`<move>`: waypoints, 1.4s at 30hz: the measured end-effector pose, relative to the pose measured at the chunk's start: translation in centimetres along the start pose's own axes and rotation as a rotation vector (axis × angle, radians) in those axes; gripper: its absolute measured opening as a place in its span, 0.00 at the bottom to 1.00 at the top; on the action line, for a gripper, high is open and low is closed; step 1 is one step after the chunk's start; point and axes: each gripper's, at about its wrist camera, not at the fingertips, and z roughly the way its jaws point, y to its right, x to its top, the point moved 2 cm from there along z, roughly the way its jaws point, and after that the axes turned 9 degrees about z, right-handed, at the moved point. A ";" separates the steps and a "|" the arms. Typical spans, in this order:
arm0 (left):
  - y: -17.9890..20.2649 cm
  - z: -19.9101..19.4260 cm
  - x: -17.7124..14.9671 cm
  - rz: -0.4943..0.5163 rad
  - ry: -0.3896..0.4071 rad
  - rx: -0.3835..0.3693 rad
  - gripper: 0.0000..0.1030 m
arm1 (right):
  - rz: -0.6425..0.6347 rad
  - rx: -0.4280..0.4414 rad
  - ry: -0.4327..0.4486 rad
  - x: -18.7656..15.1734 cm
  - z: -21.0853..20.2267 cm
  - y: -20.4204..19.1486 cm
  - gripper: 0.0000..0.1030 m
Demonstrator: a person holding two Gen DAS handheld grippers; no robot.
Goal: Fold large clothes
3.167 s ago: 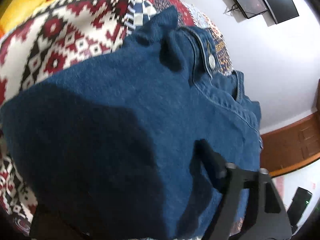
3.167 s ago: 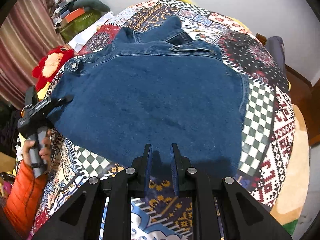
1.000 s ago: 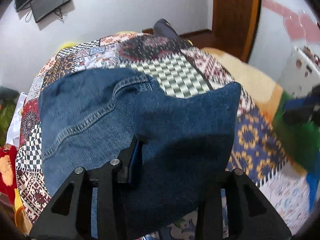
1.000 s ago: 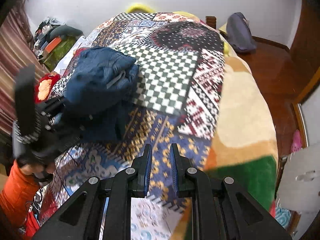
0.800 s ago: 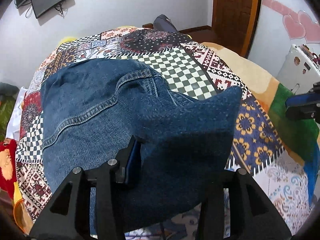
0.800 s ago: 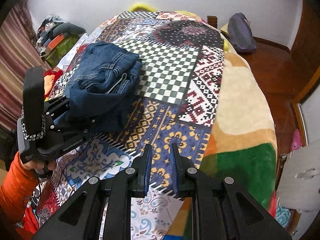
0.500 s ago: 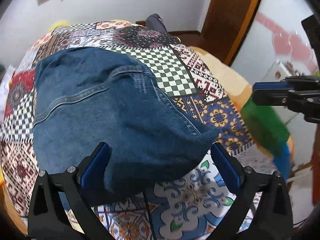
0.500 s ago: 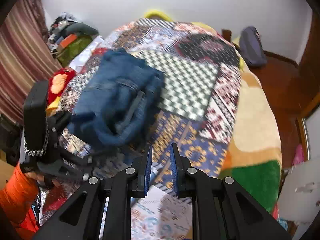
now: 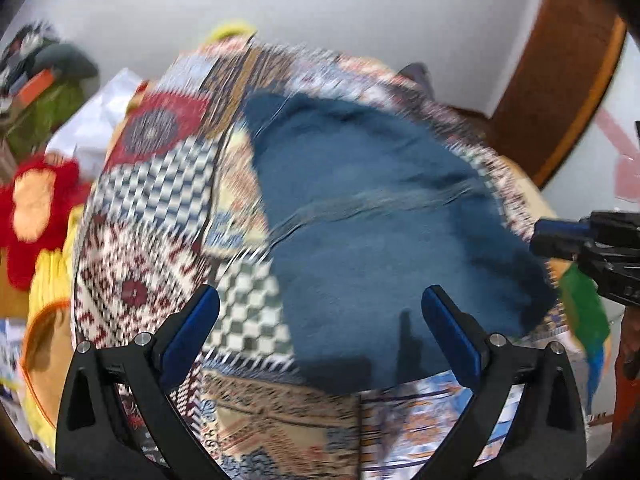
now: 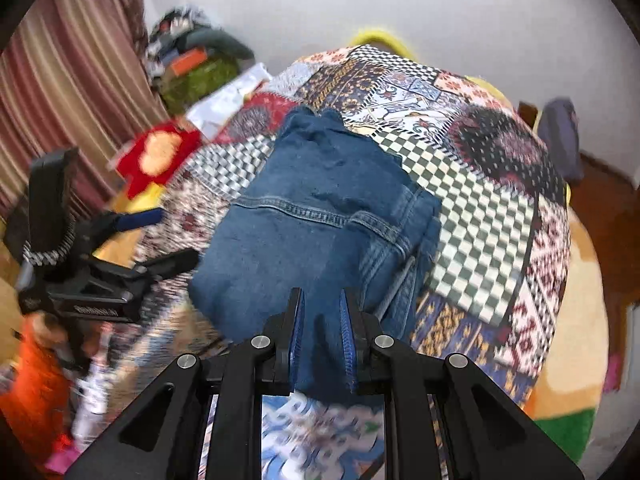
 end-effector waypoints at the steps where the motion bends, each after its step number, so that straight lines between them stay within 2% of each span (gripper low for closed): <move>1: -0.5 1.1 -0.7 -0.011 -0.032 0.002 0.99 | -0.041 -0.085 -0.012 -0.1 1.5 -0.2 0.13; 2: -0.8 1.8 -1.3 -0.016 -0.056 0.005 0.99 | -0.080 -0.176 -0.031 -0.4 3.1 -0.2 0.13; 4: -1.0 3.1 -2.3 -0.019 -0.074 -0.025 1.00 | -0.105 -0.230 -0.066 -1.2 5.2 0.4 0.13; 6: -1.0 3.4 -3.0 -0.016 -0.067 -0.063 1.00 | -0.082 -0.202 -0.088 -2.1 6.2 1.5 0.13; 7: -1.0 3.5 -3.3 -0.008 -0.063 -0.059 1.00 | -0.062 -0.169 -0.075 -2.5 6.2 2.3 0.13; 8: -1.0 3.5 -3.5 0.002 -0.055 -0.051 1.00 | -0.043 -0.142 -0.061 -2.7 6.0 2.9 0.19; 9: -0.9 3.5 -3.8 0.008 -0.052 -0.047 1.00 | -0.020 -0.138 -0.052 -2.8 5.8 3.6 0.46; 10: -0.9 3.5 -4.1 0.009 -0.051 -0.046 1.00 | 0.007 -0.189 -0.043 -2.9 5.7 4.5 0.66; 11: -0.9 3.5 -4.3 0.006 -0.052 -0.048 1.00 | 0.030 -0.259 -0.031 -2.8 5.7 5.4 0.97; 12: -1.0 3.5 -4.6 -0.001 -0.056 -0.053 1.00 | 0.044 -0.273 -0.021 -3.0 5.6 6.1 1.00; 17: -1.4 2.6 -5.6 -0.041 -0.074 -0.078 1.00 | 0.177 -0.121 -0.088 -3.7 5.2 8.8 1.00; 21: -1.5 1.5 -5.4 -0.011 -0.073 -0.022 1.00 | 0.225 -0.068 -0.076 -3.1 3.7 9.5 1.00; 24: -2.0 0.0 -3.8 0.001 -0.035 0.043 1.00 | 0.230 -0.038 -0.030 -1.7 2.2 9.2 1.00; 29: -3.5 -0.6 0.4 -0.031 0.024 0.058 1.00 | 0.227 0.040 0.037 1.5 0.5 8.0 1.00; 34: -3.8 2.1 4.9 -0.035 0.026 0.019 1.00 | 0.186 0.072 0.042 4.5 1.4 6.5 1.00; 38: -2.6 5.7 7.5 0.019 0.007 0.006 1.00 | 0.115 0.077 0.041 6.1 3.4 5.0 1.00; 42: -1.5 10.4 9.7 0.075 -0.037 -0.003 1.00 | 0.057 0.060 -0.003 6.4 6.9 4.3 1.00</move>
